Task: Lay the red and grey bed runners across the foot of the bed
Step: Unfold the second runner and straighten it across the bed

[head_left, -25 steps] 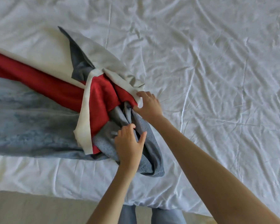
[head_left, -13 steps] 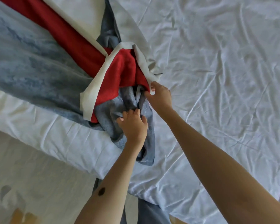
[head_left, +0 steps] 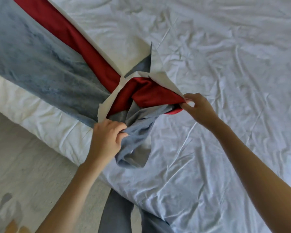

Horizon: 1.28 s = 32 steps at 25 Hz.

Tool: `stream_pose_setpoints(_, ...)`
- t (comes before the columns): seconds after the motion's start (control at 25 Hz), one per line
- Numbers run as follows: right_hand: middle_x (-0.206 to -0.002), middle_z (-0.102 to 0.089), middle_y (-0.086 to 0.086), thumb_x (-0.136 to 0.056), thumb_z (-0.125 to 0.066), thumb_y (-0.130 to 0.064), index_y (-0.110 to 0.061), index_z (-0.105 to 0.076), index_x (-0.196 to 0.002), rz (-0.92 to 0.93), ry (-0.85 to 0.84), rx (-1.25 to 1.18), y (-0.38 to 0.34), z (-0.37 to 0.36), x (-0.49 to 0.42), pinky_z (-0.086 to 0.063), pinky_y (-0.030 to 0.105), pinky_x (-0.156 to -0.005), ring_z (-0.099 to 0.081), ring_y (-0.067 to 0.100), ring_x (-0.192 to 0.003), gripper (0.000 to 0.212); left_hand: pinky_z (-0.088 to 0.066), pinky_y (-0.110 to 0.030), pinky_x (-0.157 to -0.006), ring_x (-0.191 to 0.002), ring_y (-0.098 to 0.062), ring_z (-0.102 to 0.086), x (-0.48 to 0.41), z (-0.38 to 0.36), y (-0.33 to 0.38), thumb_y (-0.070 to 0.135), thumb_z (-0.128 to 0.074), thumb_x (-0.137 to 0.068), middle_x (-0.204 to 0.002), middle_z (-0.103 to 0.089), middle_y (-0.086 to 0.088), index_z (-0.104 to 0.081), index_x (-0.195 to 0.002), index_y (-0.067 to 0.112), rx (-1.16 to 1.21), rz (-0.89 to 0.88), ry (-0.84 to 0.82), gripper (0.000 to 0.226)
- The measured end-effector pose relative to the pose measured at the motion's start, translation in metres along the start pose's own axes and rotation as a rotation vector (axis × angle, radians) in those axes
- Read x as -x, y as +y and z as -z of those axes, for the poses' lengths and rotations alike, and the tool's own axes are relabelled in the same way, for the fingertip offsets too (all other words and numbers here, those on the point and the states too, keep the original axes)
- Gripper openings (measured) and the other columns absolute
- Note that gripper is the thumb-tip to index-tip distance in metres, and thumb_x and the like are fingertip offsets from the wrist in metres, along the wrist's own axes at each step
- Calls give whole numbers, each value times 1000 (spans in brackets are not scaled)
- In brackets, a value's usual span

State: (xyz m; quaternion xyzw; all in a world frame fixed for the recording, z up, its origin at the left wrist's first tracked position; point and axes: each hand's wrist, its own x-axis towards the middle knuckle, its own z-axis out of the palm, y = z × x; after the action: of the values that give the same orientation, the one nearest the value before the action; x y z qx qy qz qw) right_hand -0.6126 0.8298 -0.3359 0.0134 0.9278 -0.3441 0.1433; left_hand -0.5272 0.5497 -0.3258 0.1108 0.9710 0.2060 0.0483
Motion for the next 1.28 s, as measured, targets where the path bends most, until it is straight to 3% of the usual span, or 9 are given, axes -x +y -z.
stream_pose_setpoints(0.2,-95,-67,17,-89,-51,-18,-4,-65,-101,95,134,47,-57,24,-63,-39,43,-93,-52,34,-104,23,-41,-44,-70,-76,-34,-56,-31,60,-42,8,-64,-82,-73,-65,-12,-63,-84,6,-99,102,231,4)
stream_pose_setpoints(0.32,-95,-67,9,-90,-46,-22,-12,-66,-103,142,171,64,-107,22,-114,-36,42,-96,-50,33,-110,26,-42,-47,-72,-81,-39,-56,-64,90,-89,9,-62,-82,-79,-67,-15,-63,-86,6,-143,200,334,5)
stream_pose_setpoints(0.64,-117,-66,6,-94,-47,-23,-18,-62,-117,176,102,375,-193,-47,-259,-27,39,-101,-46,27,-120,28,-42,-46,-73,-85,-39,-56,-130,96,-231,7,-64,-81,-76,-68,-15,-65,-83,7,-186,406,276,2)
stream_pose_setpoints(0.8,-116,-66,8,-93,-50,-23,-17,-62,-117,195,77,511,-197,-86,-309,-27,40,-102,-48,28,-118,27,-40,-45,-76,-86,-38,-57,-146,74,-288,6,-65,-79,-77,-69,-15,-67,-83,10,-195,491,239,5)
stream_pose_setpoints(1.0,-119,-64,9,-95,-49,-28,-16,-54,-125,150,16,518,-185,-122,-317,-28,41,-103,-48,29,-120,33,-38,-46,-80,-90,-39,-55,-151,39,-303,4,-60,-81,-82,-67,-20,-65,-87,7,-191,566,142,9)
stream_pose_setpoints(1.12,-122,-60,9,-94,-48,-29,-15,-53,-125,236,142,386,-172,-124,-287,-31,41,-101,-48,29,-118,34,-40,-48,-82,-99,-38,-53,-149,31,-275,1,-56,-79,-100,-64,-17,-60,-102,8,-188,413,261,25)
stream_pose_setpoints(1.2,-112,-63,8,-91,-52,-26,-15,-59,-115,236,257,300,-155,-125,-250,-34,38,-94,-53,28,-110,27,-43,-46,-79,-95,-34,-56,-150,21,-235,5,-56,-79,-97,-64,-11,-60,-99,11,-144,199,322,21)
stream_pose_setpoints(1.28,-101,-64,6,-88,-58,-26,-15,-63,-106,164,275,263,-132,-132,-207,-36,37,-89,-56,27,-101,21,-45,-42,-74,-89,-30,-59,-154,2,-191,10,-59,-79,-88,-65,-6,-61,-92,12,-88,68,280,14)
